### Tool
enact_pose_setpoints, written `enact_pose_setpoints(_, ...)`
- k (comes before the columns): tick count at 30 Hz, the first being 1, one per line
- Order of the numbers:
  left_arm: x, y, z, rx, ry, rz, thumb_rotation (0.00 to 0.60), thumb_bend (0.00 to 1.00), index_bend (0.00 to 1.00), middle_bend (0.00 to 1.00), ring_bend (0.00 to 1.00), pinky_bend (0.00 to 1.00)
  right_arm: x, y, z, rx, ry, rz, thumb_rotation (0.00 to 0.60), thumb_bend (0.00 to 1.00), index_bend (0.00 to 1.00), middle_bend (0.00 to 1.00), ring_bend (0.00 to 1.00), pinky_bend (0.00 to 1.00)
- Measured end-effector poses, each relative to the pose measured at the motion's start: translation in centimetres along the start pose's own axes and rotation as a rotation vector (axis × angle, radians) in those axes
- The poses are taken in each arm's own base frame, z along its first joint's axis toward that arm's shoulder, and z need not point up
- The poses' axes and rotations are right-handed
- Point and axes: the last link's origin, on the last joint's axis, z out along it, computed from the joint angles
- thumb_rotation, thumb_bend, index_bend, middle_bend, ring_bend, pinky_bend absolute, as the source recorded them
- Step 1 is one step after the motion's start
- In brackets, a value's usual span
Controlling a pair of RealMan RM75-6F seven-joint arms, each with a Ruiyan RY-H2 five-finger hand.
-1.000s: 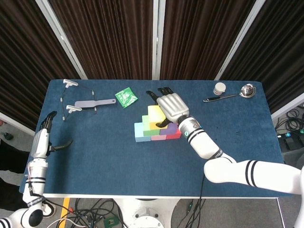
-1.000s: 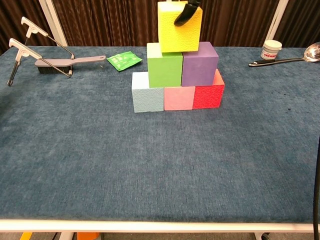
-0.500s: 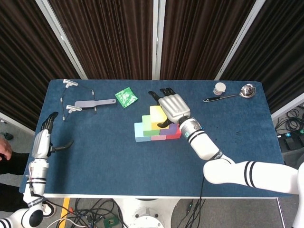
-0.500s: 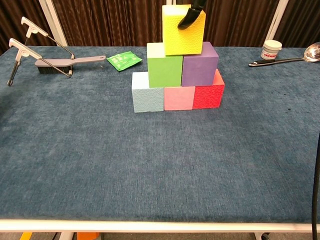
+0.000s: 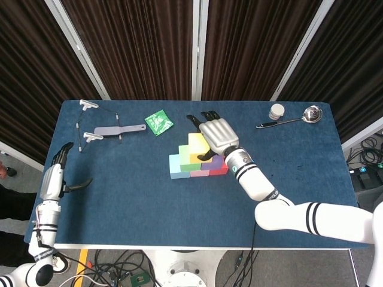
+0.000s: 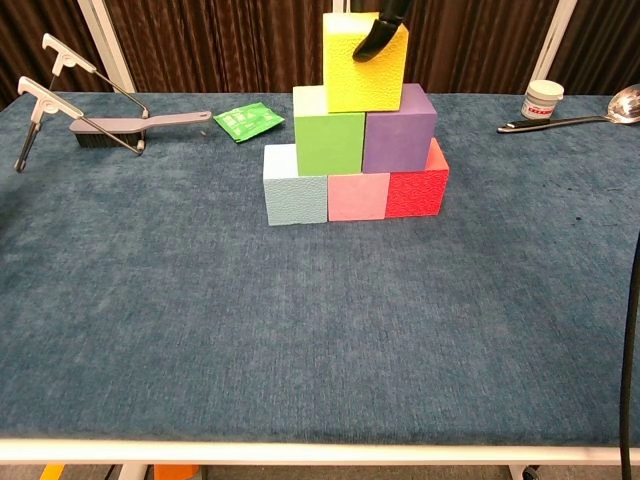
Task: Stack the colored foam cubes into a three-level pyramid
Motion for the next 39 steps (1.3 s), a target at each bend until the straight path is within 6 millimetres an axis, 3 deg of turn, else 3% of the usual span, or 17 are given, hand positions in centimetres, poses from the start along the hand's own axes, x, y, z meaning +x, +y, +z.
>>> enact_pose_setpoints(35,-0.52,0.24,0.28,-0.005,-0.016,0.009,0.600,0.15,0.04,0.03,0.00,0.00,0.00,0.15,-0.24,-0.004,0.000,-0.020,0.600,0.16,0.00,0.52,0.05,0.00)
enact_pose_setpoints(39,-0.45,0.24,0.26,-0.007,-0.014,0.008,0.600,0.15,0.04,0.03,0.00,0.00,0.08,0.13,-0.22,-0.001,0.001,-0.018,0.600,0.16,0.00,0.48,0.05,0.00)
